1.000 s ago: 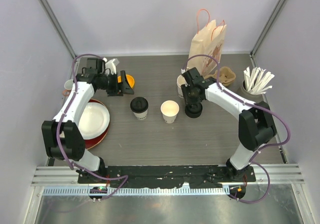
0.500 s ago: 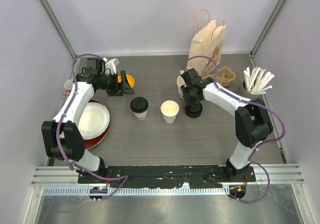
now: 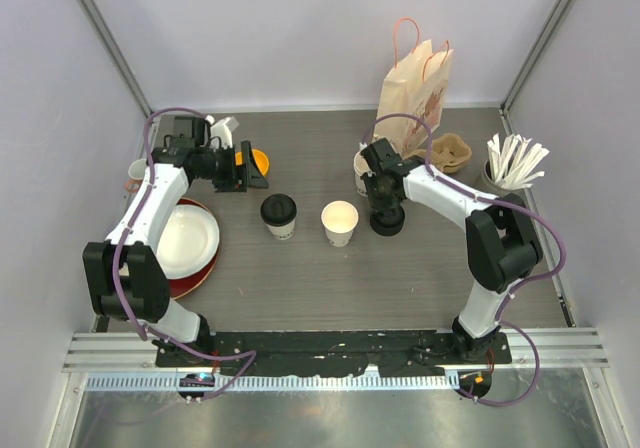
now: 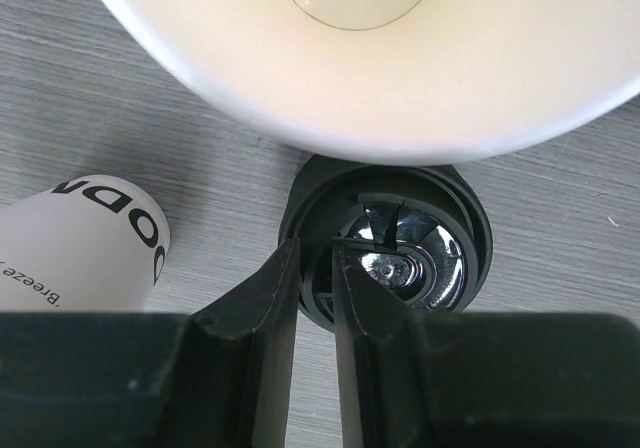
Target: Pack the takeout coffee
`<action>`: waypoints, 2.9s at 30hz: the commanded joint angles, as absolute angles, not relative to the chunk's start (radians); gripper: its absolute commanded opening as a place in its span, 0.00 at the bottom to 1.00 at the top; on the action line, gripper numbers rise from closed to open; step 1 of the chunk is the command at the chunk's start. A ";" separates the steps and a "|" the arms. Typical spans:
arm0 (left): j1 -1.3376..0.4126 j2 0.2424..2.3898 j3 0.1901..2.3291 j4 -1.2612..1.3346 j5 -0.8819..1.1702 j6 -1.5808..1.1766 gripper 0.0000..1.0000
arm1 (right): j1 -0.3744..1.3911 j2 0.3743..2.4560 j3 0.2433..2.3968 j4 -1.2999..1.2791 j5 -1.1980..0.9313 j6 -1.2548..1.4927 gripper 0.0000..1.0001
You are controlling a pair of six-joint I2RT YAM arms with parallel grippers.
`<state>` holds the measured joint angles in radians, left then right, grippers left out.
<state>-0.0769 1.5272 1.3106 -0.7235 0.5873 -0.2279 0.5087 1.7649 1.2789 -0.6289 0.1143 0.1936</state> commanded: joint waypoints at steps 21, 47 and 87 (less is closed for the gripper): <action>-0.080 1.513 1.344 -0.721 0.606 -0.227 0.77 | 0.512 1.583 1.347 -0.719 0.100 0.181 0.01; -0.080 1.508 1.356 -0.730 0.609 -0.213 0.77 | 0.509 1.692 1.284 -0.636 0.188 0.155 0.01; -0.604 1.575 1.514 -0.494 0.569 -0.159 0.79 | 0.313 1.468 1.209 -0.614 -0.210 0.204 0.01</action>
